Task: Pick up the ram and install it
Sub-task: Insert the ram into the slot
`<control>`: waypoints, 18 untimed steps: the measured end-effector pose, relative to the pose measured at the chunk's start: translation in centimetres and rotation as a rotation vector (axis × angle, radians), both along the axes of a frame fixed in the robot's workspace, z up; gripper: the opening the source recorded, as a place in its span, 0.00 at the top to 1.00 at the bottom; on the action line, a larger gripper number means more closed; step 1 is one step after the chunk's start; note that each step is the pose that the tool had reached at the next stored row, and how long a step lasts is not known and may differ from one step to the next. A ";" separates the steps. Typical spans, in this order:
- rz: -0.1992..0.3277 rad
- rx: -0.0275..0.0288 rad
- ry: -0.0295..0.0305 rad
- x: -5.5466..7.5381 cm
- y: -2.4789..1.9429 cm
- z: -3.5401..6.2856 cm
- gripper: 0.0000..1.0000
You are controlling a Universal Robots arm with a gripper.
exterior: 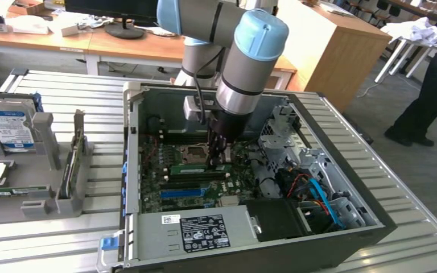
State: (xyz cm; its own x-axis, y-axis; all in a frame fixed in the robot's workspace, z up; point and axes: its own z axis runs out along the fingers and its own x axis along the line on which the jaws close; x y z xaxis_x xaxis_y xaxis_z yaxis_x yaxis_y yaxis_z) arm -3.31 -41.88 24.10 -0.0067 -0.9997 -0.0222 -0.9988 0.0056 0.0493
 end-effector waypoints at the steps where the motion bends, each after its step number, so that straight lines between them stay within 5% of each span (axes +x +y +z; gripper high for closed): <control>1: 0.000 -0.0001 0.0001 0.0 0.04 0.00 0.88; 18: 0.000 -0.0003 0.0001 -0.1 0.35 -0.56 0.88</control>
State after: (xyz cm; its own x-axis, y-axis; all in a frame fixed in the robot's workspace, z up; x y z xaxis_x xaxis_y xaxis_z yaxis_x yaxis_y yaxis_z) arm -3.37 -41.52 23.55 -0.0066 -0.9997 -0.0219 -0.9988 0.0055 0.0494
